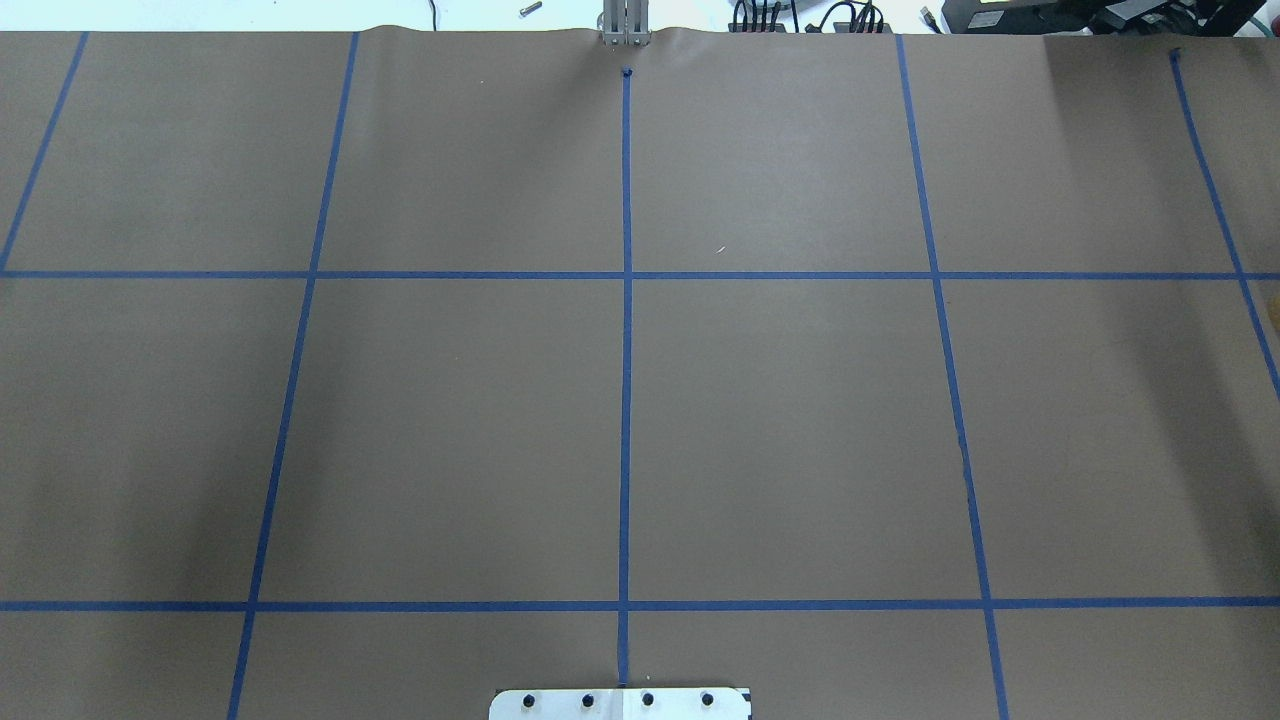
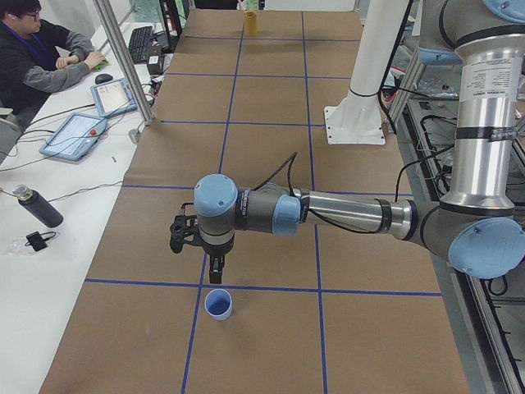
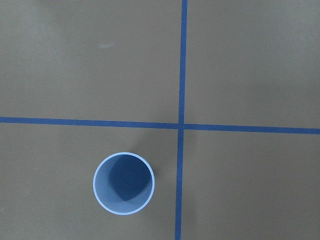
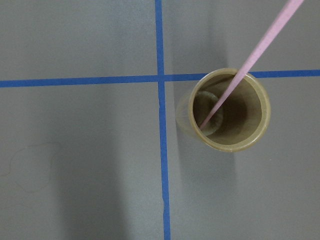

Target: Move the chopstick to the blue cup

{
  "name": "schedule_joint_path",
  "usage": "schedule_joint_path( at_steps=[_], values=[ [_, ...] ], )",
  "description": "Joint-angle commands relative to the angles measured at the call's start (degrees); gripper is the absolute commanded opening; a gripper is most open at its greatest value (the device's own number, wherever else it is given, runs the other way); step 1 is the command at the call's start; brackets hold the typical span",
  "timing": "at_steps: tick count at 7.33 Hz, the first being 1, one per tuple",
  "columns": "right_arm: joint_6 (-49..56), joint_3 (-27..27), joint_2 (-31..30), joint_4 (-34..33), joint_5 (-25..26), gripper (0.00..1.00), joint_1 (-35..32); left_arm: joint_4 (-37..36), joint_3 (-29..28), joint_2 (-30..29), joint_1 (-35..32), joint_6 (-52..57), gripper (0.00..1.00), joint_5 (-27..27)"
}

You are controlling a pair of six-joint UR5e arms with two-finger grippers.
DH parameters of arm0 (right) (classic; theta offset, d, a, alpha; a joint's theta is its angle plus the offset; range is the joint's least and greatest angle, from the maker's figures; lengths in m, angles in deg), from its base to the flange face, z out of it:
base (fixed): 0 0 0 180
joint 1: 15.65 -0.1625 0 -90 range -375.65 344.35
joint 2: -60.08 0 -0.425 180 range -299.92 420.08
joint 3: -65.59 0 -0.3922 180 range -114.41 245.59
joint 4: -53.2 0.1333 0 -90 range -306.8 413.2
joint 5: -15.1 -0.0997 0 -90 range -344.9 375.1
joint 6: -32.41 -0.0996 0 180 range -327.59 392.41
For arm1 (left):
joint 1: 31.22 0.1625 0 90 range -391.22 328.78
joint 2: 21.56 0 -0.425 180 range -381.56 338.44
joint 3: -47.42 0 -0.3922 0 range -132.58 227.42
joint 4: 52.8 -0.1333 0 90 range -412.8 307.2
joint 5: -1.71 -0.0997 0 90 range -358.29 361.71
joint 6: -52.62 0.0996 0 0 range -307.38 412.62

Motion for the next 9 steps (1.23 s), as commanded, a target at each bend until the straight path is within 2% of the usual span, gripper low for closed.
schedule_joint_path(
  at_steps=[1,4,5,6,7,8,9],
  values=[
    [0.1,-0.1,0.2,0.0,0.0,1.00,0.0,0.0,0.9,0.0,0.0,0.0,0.98,-0.1],
    [0.2,-2.5,0.2,-0.1,-0.4,1.00,0.1,0.0,4.1,-0.2,-0.1,0.2,0.98,-0.2],
    [-0.4,-4.7,1.0,1.6,-0.8,1.00,0.0,0.8,4.6,-2.5,-0.1,-0.4,0.98,-0.3],
    [-0.6,-5.4,1.4,4.4,-0.4,1.00,0.0,3.0,3.8,-2.9,-0.1,-0.4,0.98,-0.4],
    [-0.9,-3.6,1.6,5.5,-0.7,1.00,0.1,3.6,0.3,-4.6,0.0,-0.5,0.98,-0.2],
    [0.3,-2.7,2.0,7.2,-2.0,1.00,0.1,3.6,0.8,-4.5,0.0,-0.1,0.98,-0.1],
    [0.3,-2.0,-1.5,14.5,-2.3,1.00,0.1,3.8,0.1,-4.4,0.0,0.2,0.98,-0.1]
  ],
)
